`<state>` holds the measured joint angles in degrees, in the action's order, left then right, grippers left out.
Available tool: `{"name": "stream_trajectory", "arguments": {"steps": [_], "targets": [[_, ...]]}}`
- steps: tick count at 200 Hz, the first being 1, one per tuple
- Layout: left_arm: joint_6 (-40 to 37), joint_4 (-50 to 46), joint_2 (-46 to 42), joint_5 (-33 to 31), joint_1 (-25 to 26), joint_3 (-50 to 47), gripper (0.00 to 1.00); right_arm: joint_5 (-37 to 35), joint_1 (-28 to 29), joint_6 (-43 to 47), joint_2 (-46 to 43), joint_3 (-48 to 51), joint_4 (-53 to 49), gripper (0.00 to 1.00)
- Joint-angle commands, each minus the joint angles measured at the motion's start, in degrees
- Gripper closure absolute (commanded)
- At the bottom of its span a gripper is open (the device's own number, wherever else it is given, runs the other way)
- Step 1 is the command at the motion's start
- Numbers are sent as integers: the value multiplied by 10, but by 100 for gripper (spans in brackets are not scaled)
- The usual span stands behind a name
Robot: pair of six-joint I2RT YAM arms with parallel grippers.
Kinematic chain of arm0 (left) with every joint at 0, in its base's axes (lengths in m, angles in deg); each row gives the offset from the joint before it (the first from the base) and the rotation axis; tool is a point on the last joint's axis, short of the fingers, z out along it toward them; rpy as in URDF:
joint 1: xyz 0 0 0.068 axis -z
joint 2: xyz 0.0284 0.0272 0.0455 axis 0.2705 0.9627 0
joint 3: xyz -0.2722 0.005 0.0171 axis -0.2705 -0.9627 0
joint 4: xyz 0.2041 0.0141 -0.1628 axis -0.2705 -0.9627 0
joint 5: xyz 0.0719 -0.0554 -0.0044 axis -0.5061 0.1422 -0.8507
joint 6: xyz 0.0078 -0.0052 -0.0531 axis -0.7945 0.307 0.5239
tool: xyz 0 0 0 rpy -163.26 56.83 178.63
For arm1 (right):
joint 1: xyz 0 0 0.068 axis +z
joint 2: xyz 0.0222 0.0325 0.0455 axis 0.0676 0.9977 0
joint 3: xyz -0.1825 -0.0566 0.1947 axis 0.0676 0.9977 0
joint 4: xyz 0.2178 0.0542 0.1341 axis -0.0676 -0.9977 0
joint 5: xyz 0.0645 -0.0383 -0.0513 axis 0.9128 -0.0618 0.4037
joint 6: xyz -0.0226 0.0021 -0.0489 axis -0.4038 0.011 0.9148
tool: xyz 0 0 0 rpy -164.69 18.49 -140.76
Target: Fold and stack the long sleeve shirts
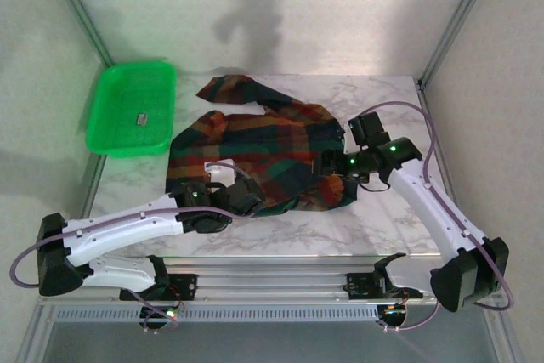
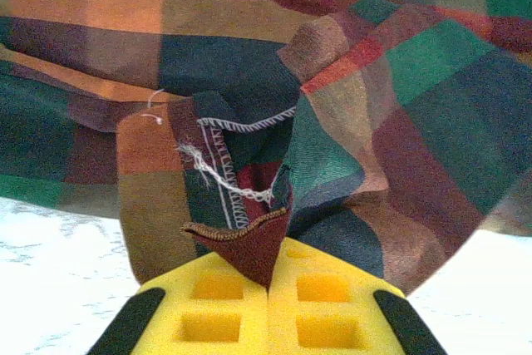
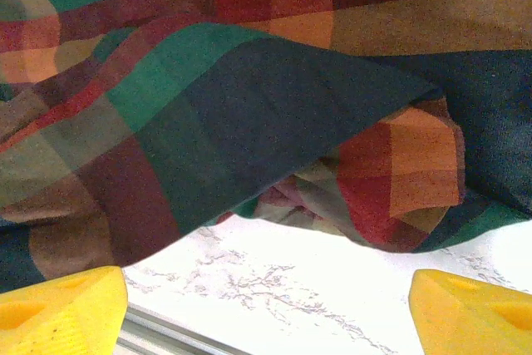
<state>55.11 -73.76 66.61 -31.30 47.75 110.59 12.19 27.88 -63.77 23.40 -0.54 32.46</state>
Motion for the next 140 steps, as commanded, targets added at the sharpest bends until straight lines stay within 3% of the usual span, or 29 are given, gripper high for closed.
{"name": "stream_trajectory", "arguments": {"steps": [1, 52, 90, 140], "targets": [[-6, -72, -14, -38, -1, -22, 100, -1, -4, -15, 6, -9, 4, 13], [23, -123, -76, -46, -15, -62, 99, -15, -5, -44, 38, -2, 4, 18], [-10, -126, -76, -43, -55, -78, 99, -8, -4, -54, 68, 16, 15, 31], [-45, -110, -81, -53, -107, -110, 97, 3, 18, -75, 74, 54, 48, 40]]}}
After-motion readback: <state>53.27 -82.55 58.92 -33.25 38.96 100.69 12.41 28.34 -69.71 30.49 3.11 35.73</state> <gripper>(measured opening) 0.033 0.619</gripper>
